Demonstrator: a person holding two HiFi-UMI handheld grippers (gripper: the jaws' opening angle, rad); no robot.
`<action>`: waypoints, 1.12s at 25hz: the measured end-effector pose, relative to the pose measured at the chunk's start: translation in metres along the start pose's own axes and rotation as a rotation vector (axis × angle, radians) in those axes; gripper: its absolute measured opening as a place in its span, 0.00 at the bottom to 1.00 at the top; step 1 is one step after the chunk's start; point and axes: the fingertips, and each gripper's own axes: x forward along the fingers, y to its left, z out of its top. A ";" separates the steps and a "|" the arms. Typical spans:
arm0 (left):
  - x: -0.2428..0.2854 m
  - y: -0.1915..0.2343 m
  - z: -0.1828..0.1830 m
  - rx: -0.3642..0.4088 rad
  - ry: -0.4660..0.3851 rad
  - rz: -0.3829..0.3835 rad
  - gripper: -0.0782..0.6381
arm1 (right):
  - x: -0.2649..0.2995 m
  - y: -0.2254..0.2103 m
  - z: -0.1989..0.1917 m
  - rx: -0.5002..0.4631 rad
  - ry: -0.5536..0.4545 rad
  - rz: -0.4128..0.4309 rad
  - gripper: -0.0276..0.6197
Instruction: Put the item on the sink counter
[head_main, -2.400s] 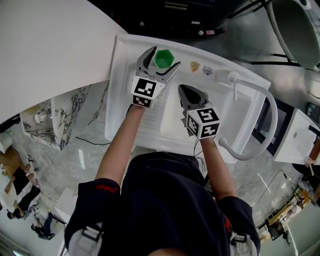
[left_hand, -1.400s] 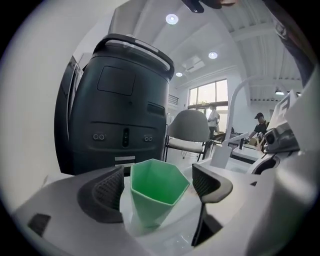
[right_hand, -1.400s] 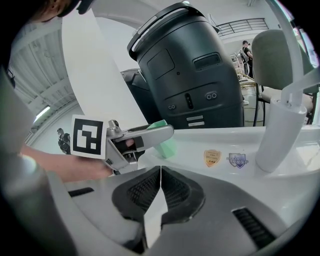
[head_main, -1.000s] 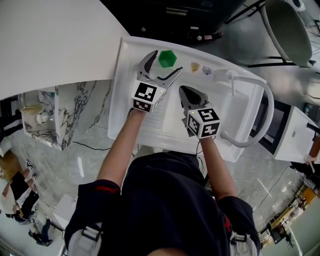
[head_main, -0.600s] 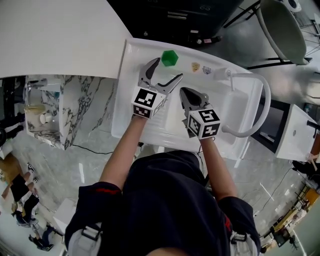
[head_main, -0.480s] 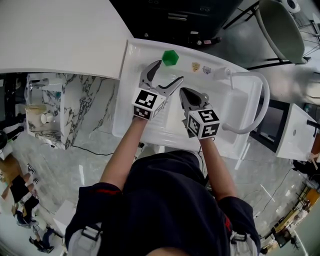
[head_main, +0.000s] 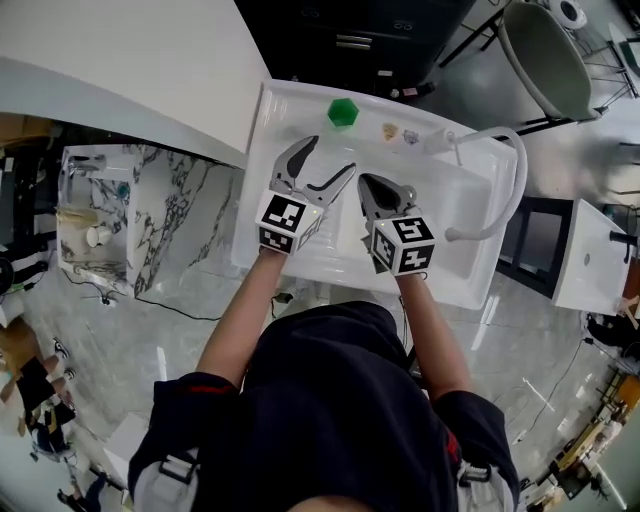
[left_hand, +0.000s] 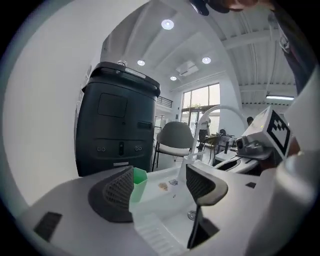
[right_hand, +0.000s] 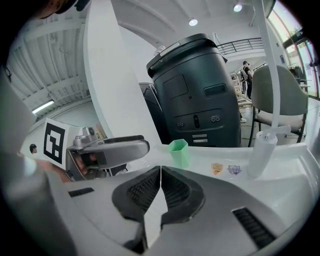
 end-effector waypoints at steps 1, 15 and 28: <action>-0.006 -0.002 0.001 0.002 -0.003 -0.003 0.57 | -0.002 0.004 0.001 -0.008 -0.004 0.001 0.10; -0.080 -0.039 0.014 0.027 -0.052 -0.032 0.31 | -0.041 0.043 0.009 -0.085 -0.094 -0.058 0.10; -0.143 -0.063 0.032 0.075 -0.109 -0.040 0.18 | -0.086 0.083 0.016 -0.148 -0.163 -0.112 0.10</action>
